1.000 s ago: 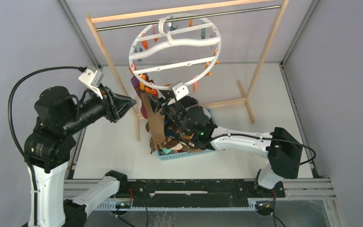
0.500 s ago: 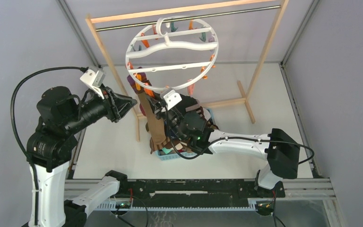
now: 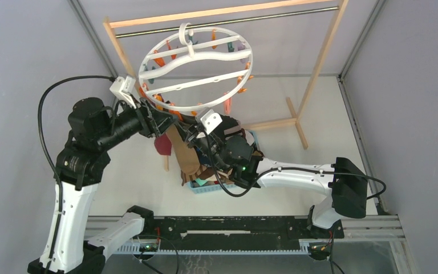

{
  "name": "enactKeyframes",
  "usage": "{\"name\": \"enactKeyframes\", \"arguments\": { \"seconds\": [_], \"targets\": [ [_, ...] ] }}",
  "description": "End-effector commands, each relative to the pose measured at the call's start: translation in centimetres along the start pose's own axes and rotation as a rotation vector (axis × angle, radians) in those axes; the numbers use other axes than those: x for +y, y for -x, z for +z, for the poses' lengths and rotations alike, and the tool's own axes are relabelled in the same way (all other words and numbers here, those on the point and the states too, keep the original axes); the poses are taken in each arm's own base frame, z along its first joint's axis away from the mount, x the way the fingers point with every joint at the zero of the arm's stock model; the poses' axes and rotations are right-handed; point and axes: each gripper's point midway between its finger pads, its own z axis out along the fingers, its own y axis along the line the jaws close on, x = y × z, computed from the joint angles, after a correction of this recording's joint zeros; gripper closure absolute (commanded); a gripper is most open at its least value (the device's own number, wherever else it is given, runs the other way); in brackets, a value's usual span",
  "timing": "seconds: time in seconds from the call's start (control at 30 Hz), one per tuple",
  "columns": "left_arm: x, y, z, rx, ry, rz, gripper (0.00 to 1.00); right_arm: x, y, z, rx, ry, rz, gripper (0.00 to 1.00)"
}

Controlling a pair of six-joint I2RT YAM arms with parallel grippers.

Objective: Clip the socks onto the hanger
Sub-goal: Open the clamp at the hanger.

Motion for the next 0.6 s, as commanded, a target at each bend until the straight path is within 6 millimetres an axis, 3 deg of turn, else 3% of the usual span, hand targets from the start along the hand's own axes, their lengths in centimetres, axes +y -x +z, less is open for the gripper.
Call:
{"name": "enactKeyframes", "arguments": {
  "seconds": [0.0, 0.27, 0.57],
  "targets": [
    [-1.1, 2.7, 0.6, -0.104, -0.05, -0.072, 0.43, 1.1, 3.0, -0.4, -0.054, 0.054, 0.064, 0.95],
    [-0.1, 1.9, 2.0, -0.085, -0.041, -0.122, 0.39, 1.1, 3.3, -0.5, -0.06, 0.05, 0.081, 0.97],
    [0.8, 0.5, 2.1, -0.071, -0.008, -0.159, 0.4, 0.8, 3.6, -0.6, -0.073, 0.033, 0.095, 0.97]
  ]
}}
